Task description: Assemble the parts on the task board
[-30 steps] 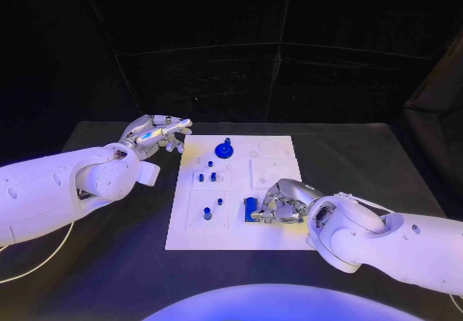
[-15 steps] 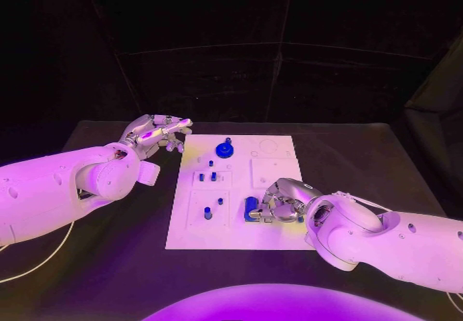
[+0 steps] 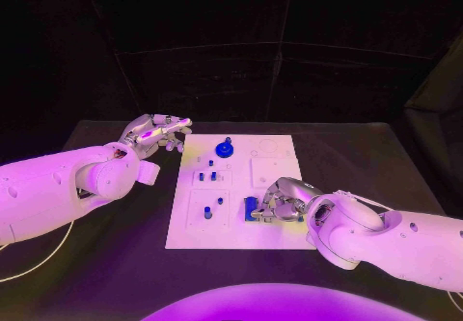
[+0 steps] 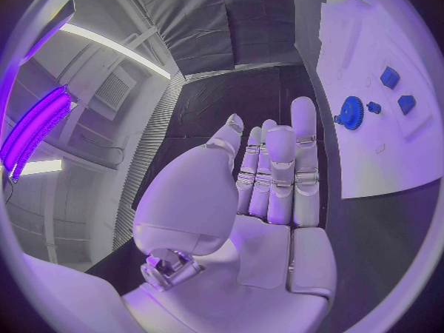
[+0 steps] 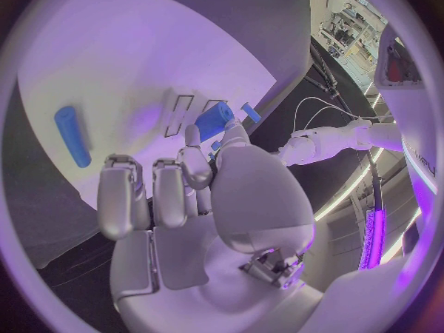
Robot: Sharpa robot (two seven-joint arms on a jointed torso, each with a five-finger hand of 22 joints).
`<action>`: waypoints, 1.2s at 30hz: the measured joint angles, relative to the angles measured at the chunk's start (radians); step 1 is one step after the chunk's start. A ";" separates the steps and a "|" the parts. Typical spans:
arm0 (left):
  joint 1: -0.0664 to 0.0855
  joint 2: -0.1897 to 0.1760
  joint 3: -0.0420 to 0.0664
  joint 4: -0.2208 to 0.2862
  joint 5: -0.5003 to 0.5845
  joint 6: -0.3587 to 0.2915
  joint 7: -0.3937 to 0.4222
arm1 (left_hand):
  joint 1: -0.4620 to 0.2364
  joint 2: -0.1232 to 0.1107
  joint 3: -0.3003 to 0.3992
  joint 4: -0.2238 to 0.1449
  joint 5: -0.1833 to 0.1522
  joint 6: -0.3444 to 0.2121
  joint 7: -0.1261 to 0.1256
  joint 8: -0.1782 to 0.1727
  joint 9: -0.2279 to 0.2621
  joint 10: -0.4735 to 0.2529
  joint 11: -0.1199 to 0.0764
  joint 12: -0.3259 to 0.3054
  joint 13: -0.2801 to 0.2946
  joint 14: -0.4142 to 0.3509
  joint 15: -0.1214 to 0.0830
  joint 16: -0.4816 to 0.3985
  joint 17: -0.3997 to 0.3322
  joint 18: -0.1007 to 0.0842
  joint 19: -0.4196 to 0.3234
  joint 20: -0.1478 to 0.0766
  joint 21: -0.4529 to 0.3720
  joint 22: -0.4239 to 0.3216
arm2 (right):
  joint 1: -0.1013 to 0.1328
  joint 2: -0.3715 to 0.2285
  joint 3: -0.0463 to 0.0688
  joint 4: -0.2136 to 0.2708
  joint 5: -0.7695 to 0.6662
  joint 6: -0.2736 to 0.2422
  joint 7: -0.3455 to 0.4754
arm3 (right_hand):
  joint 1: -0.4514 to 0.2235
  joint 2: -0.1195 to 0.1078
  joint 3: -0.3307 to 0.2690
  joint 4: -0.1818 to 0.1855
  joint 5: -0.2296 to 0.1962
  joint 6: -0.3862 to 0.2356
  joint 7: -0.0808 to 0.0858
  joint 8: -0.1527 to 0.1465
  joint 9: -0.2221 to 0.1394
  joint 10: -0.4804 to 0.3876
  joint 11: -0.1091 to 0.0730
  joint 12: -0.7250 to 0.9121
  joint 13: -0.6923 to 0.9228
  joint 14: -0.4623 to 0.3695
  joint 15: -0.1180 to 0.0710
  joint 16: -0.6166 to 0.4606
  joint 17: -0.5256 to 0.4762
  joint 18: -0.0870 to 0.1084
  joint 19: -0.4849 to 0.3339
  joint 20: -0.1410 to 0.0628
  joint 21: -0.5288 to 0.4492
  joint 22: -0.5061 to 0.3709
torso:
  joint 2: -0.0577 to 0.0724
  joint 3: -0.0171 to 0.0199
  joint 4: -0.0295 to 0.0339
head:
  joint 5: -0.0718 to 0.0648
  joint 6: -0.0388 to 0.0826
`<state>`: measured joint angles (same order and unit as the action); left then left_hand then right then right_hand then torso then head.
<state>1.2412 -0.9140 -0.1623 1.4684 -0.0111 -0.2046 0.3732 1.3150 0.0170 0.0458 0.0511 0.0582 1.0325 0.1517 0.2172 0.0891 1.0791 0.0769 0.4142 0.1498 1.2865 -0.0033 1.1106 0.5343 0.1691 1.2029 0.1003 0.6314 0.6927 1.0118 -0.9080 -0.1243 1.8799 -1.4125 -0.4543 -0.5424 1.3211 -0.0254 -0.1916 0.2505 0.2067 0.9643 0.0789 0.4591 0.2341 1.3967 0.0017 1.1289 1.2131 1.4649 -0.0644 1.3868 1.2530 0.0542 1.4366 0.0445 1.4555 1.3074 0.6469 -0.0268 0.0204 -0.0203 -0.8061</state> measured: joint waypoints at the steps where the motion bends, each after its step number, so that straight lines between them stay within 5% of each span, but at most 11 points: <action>1: 0.000 0.000 0.000 0.000 0.000 0.000 0.000 | 0.000 0.000 0.000 0.000 0.000 0.000 0.000 0.000 0.000 0.000 0.000 0.000 0.000 0.000 0.000 0.000 0.000 0.000 0.000 0.000 0.000 0.000 | 0.000 -0.002 0.000 0.000 0.000 0.001 0.001 | 0.005 0.000 -0.001 -0.001 0.000 0.000 0.000 0.002 0.000 0.000 0.000 0.000 0.000 0.000 0.000 0.000 0.000 0.000 0.000 0.000 0.000 0.000 | 0.000 0.0000 0.0000 | 0.000 0.000; 21: 0.000 -0.005 0.000 0.002 0.000 0.002 -0.002 | 0.000 0.000 0.000 0.000 0.000 0.000 0.000 0.004 0.000 0.000 0.000 0.005 -0.001 0.000 0.000 0.000 0.000 0.000 0.000 0.000 -0.004 -0.002 | -0.002 -0.050 -0.002 0.018 0.019 -0.017 0.036 | -0.006 -0.003 -0.033 0.025 -0.014 -0.013 0.003 0.002 0.003 0.000 0.000 0.000 0.008 0.000 0.000 0.000 0.003 0.000 0.000 0.000 0.000 0.000 | 0.000 0.0006 -0.0002 | -0.004 -0.001; 28: 0.000 -0.007 0.000 0.001 0.000 0.003 -0.002 | 0.000 0.000 0.000 0.000 0.000 0.000 0.000 0.004 0.000 0.000 0.000 0.005 -0.001 0.000 0.000 0.000 0.000 0.000 0.000 0.000 -0.004 -0.002 | 0.005 -0.148 -0.002 0.048 0.028 -0.034 0.073 | 0.036 0.038 -0.025 0.012 0.045 -0.047 0.018 -0.040 -0.015 -0.007 0.007 -0.007 0.007 0.003 0.003 -0.004 0.003 0.000 -0.004 0.004 0.000 0.000 | 0.000 0.0012 -0.0005 | -0.009 0.000; 32: 0.000 -0.006 0.000 0.001 0.000 0.003 -0.002 | 0.000 0.000 0.000 0.000 0.000 0.000 0.000 0.004 0.000 0.000 0.000 0.005 -0.001 0.000 0.000 0.000 0.000 0.000 0.000 0.000 -0.004 -0.002 | 0.015 -0.213 -0.001 0.059 0.024 -0.030 0.087 | 0.058 0.044 -0.025 0.006 0.096 -0.028 0.018 -0.053 -0.021 -0.007 0.007 -0.026 -0.004 0.004 0.004 -0.004 0.002 0.000 -0.007 0.007 0.000 0.000 | 0.000 0.0012 -0.0015 | -0.020 0.002; 36: 0.000 -0.005 0.000 0.003 0.000 0.003 -0.002 | 0.000 0.000 0.000 0.000 0.000 0.000 0.000 0.004 0.000 0.000 0.000 0.005 -0.001 0.000 0.000 0.000 0.000 0.000 0.000 0.000 -0.004 -0.002 | 0.017 -0.258 -0.002 0.069 0.002 -0.025 0.092 | 0.058 0.044 -0.035 0.013 0.102 -0.015 0.016 -0.057 -0.023 -0.007 0.007 -0.027 -0.007 0.004 0.004 -0.004 0.001 0.000 -0.007 0.007 0.000 0.000 | 0.000 0.0025 -0.0038 | -0.032 0.005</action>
<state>1.2412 -0.9185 -0.1625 1.4712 -0.0111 -0.2020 0.3710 1.3149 0.0169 0.0458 0.0511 0.0582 1.0326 0.1517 0.2210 0.0892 1.0792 0.0769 0.4188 0.1491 1.2865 -0.0033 1.1106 0.5344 0.1691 1.2029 0.1003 0.6275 0.6911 1.0286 -1.1662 -0.1258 1.9489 -1.4108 -0.4794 -0.4507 1.3791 0.0186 -0.2263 0.2638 0.3085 0.9489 0.0946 0.4023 0.2115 1.3896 0.0089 1.1016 1.2064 1.4687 -0.0606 1.3825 1.2543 0.0542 1.4293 0.0518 1.4553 1.3073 0.6473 -0.0244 0.0166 -0.0522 -0.8013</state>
